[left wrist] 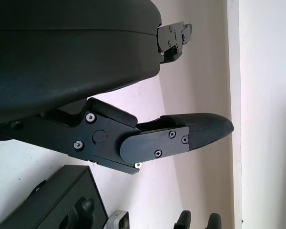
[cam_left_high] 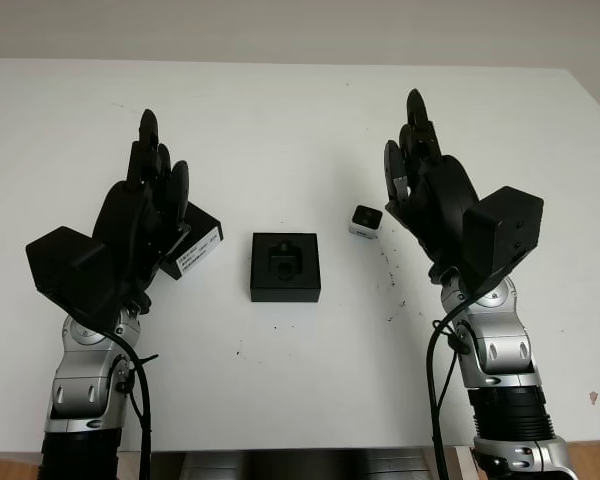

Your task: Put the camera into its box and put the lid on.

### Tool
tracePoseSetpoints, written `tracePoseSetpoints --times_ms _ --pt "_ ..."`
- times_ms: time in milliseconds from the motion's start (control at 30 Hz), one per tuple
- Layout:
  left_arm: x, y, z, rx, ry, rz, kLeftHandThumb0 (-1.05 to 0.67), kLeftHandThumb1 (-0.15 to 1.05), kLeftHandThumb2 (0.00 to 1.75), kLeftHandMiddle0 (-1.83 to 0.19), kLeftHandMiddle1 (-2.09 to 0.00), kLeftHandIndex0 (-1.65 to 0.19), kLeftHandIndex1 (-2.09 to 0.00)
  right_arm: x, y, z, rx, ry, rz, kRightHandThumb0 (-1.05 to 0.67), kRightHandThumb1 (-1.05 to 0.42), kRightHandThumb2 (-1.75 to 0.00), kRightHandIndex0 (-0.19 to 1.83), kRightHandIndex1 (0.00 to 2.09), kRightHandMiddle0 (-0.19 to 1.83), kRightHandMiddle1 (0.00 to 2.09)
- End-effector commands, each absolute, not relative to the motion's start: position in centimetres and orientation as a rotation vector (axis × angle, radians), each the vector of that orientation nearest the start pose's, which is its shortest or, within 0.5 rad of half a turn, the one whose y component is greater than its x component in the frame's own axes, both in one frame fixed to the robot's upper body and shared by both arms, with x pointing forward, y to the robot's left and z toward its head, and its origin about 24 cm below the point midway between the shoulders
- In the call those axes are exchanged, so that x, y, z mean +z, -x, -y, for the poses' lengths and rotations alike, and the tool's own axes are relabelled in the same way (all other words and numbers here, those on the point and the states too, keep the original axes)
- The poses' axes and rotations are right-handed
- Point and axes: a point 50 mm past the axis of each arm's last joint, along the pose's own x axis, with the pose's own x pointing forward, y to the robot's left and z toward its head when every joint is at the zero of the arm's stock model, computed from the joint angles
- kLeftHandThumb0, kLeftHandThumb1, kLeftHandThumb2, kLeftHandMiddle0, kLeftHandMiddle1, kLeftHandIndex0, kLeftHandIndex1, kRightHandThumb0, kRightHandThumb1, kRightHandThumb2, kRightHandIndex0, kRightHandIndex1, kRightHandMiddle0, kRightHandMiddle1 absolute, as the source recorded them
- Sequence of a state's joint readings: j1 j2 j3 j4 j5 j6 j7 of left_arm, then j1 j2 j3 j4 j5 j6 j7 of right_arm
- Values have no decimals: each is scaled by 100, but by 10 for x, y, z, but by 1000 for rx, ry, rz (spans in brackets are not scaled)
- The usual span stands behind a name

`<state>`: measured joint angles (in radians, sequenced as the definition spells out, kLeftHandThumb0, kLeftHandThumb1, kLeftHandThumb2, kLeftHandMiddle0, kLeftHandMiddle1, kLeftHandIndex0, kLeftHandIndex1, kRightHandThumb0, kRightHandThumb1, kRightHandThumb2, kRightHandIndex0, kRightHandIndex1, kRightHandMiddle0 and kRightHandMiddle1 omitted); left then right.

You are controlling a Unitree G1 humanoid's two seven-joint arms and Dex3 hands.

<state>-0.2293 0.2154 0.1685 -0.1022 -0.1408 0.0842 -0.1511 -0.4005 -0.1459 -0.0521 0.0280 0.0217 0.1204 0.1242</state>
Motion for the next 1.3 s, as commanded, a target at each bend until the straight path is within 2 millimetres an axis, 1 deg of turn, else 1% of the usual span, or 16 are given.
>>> tracePoseSetpoints --times_ms 0,200,300,333,400,467,567,600,700,800,833,967,1000,1033,1167,1267 --pt "136 -288 -201 -59 -74 290 -75 105 59 19 0 19 0 143 -320 155 154 142 264 -71 -105 -66 -19 2 -19 0" --pt "135 -289 -201 -49 -76 283 -76 105 59 19 0 19 0 139 -324 153 151 139 221 -74 -105 -66 -19 1 -19 0" --pt "134 -290 -201 -39 -71 287 -76 105 58 19 0 19 0 139 -326 154 143 160 201 -78 -105 -61 -19 1 -19 2" --pt "134 -290 -201 -38 -74 290 -76 105 57 19 0 19 0 139 -326 155 129 175 205 -77 -105 -57 -18 2 -17 3" --pt "134 -290 -201 -40 -81 294 -78 105 58 19 0 19 0 144 -326 160 101 252 216 -78 -105 -41 -9 7 -8 7" --pt "134 -290 -201 -39 -77 297 -77 105 58 19 0 19 0 152 -328 166 78 358 261 -74 -104 -20 6 13 5 12" --pt "135 -289 -202 -38 -75 298 -77 105 58 19 0 19 0 161 -330 174 47 498 324 -68 -99 -9 20 20 16 18" --pt "134 -289 -202 -40 -76 295 -78 105 58 19 0 19 0 164 -333 176 30 551 331 -67 -96 -6 25 23 21 22" --pt "133 -288 -201 -45 -70 291 -78 105 59 19 0 19 0 168 -340 185 13 668 335 -65 -87 -5 27 29 9 57" --pt "133 -288 -200 -54 -69 288 -76 105 59 19 0 19 0 163 -345 191 23 717 317 -64 -85 -5 22 28 5 66" --pt "133 -288 -200 -56 -71 287 -76 105 60 19 0 19 0 161 -347 194 26 737 309 -64 -85 -5 20 27 4 66" --pt "133 -288 -203 -51 -80 282 -78 105 61 19 0 19 0 155 -352 202 49 858 263 -67 -85 -6 17 20 11 51" --pt "133 -288 -203 -45 -79 281 -78 105 60 19 0 19 0 155 -352 203 54 885 250 -69 -86 -5 18 17 17 41" --pt "134 -288 -204 -41 -79 283 -78 105 59 19 0 19 0 155 -353 204 56 908 239 -69 -85 -5 18 15 19 36" --pt "134 -288 -205 -45 -80 281 -77 105 58 19 0 19 0 151 -354 204 66 978 229 -68 -83 -5 21 12 28 22" --pt "134 -288 -204 -53 -75 280 -77 105 58 19 0 19 0 146 -355 201 81 1020 202 -68 -84 -6 21 10 28 17"
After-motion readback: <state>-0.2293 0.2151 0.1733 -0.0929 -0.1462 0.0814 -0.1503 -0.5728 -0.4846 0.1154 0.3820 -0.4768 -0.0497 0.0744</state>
